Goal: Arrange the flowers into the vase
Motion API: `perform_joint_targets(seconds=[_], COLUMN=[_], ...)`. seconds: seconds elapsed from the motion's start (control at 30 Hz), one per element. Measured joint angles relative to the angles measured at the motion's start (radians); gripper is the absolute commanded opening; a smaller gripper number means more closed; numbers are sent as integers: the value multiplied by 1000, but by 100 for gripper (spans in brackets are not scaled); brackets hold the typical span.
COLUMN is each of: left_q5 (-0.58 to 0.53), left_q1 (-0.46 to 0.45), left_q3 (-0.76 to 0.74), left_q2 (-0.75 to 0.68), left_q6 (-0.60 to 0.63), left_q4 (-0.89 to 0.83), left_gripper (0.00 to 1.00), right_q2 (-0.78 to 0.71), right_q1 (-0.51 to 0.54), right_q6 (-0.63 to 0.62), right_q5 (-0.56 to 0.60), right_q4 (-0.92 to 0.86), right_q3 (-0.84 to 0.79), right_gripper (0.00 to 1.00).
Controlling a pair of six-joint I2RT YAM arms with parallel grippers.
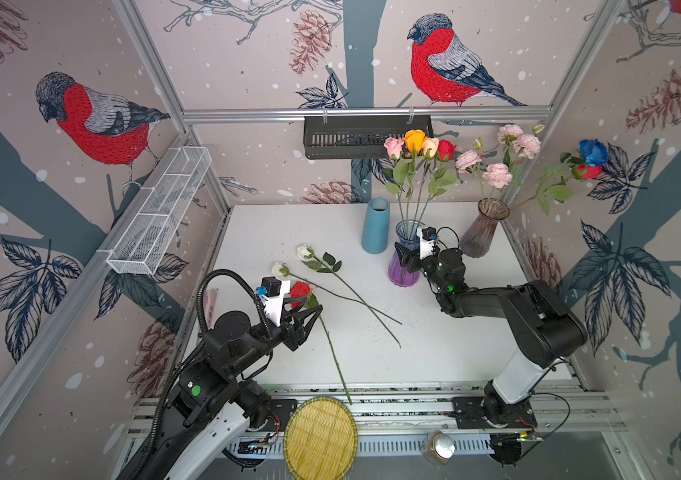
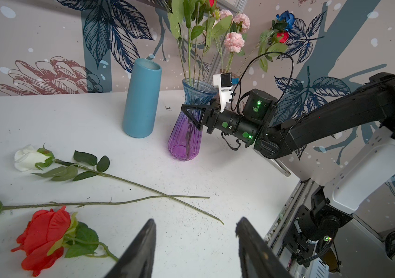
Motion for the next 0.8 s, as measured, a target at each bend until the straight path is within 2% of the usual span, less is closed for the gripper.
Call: perform_joint_targets(seconds=[0.07,0.23,0.5,0.8], left_q5=[0,0,0,-1], left_q1=[0,0,0,0], left_q3=[0,0,0,0], left_q2=[0,3,10,11], left_q6=[0,0,0,0], left_q4=[0,0,0,0], left_gripper=[54,54,54,54], right_q2=[9,19,63,148], right_q1=[-6,-16,-35,-85], right_q6=[-21,-68,-101,-101], right_q5=[0,-2,-32,-55], right_q4=[-8,5,211,268], right_q3=[18,18,-55,24], right_gripper=[62,60,58,57])
